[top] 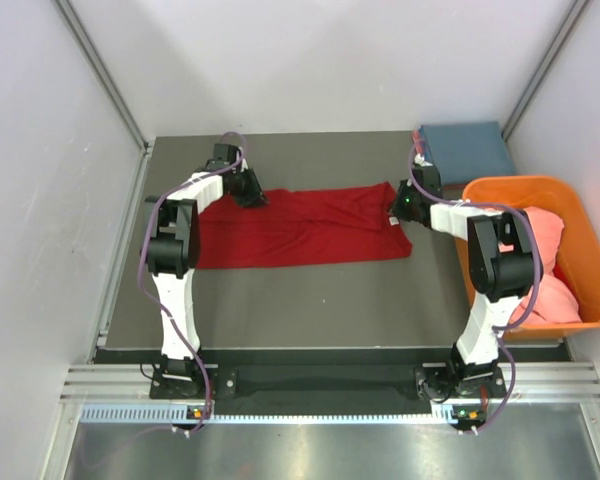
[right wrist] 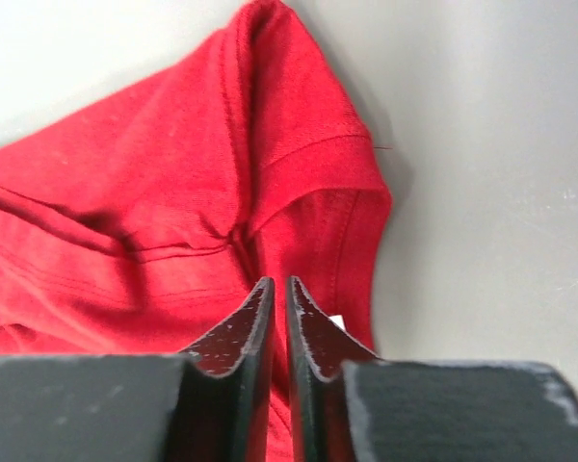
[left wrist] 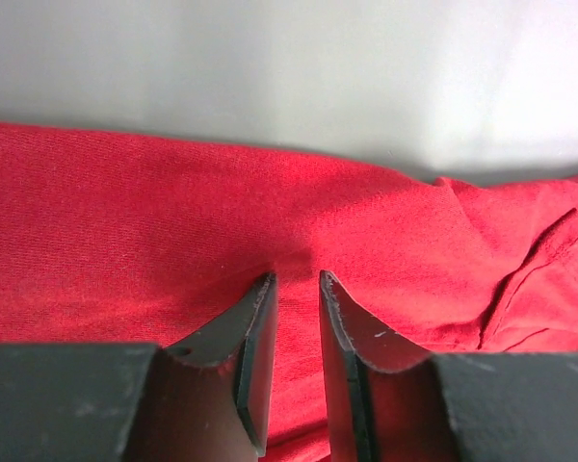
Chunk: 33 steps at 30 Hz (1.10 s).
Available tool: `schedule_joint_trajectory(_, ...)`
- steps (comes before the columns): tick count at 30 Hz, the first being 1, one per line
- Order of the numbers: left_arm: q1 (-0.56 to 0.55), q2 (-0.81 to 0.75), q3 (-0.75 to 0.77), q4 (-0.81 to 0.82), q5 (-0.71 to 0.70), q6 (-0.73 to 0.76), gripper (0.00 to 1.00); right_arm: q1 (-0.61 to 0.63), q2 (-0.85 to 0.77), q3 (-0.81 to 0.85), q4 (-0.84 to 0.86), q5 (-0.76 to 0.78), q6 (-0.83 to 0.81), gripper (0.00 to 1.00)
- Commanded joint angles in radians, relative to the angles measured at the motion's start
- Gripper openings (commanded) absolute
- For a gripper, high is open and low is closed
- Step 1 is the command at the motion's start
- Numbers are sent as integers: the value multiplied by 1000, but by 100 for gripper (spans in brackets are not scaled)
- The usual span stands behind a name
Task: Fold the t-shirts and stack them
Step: Fold the tshirt
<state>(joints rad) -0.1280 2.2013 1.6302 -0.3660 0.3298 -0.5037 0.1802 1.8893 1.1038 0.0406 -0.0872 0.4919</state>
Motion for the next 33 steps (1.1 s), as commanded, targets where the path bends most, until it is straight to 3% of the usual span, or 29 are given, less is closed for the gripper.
schedule_joint_trajectory(1,2,-3,-12,-7,12,14,30,7,-64,21,55,-23,-15,12)
schedule_joint_trajectory(6,17,12,91,-60,152,31,31,7,-44,68,35,-83,-44,20)
schedule_joint_trajectory(12,45,14,155,-100,98,40,33,7,14,114,13,-146,-67,25)
schedule_joint_trajectory(24,79,20,72,-31,146,17,32,16,97,154,-13,-151,-104,25)
schedule_joint_trajectory(25,79,24,76,-30,144,17,32,16,100,153,-15,-148,-107,25)
schedule_joint_trajectory(28,85,40,80,-34,127,19,32,16,93,148,-16,-112,-108,2)
schedule_joint_trajectory(33,106,51,65,-34,74,11,32,16,57,114,-12,-20,-87,0)
